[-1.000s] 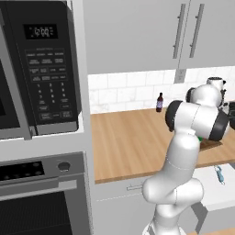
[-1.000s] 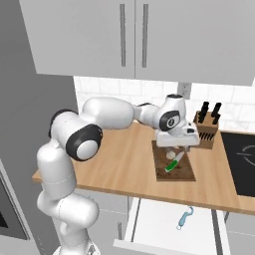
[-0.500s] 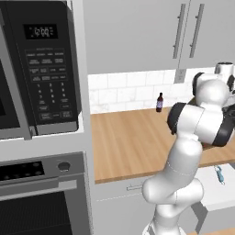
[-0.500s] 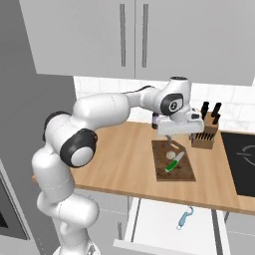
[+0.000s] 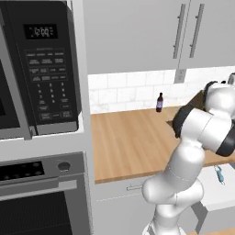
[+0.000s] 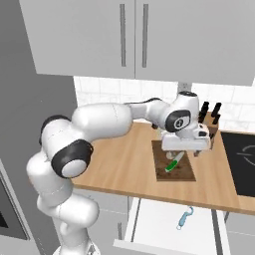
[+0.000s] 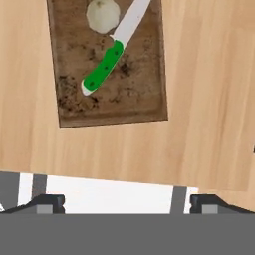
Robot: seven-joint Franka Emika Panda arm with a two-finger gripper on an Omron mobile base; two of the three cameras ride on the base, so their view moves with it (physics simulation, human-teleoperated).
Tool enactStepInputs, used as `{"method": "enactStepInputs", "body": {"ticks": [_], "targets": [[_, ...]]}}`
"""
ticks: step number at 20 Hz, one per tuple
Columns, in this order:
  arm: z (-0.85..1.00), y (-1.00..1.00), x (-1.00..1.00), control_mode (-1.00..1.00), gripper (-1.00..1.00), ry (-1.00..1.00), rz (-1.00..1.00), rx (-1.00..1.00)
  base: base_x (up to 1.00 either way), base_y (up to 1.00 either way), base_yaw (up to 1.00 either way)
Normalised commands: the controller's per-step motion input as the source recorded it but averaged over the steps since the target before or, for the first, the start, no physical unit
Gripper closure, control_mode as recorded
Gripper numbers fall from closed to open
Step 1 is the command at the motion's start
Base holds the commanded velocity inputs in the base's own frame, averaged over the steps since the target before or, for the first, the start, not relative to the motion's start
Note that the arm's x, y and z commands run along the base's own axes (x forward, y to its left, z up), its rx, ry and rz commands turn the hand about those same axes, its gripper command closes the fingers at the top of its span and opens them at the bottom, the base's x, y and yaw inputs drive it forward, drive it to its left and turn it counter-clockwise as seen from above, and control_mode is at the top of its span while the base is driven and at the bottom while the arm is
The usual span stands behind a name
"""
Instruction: Place the appropriate cutting tool for cutting the garlic skin on the cutting board.
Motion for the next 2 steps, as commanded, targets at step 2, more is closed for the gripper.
{"method": "enactStepInputs", "body": {"ticks": [2], "targets": [[0.10,-0.31,-1.00,-1.00,-1.00,-0.19,0.00,0.00,0.00,0.00,0.00]]}}
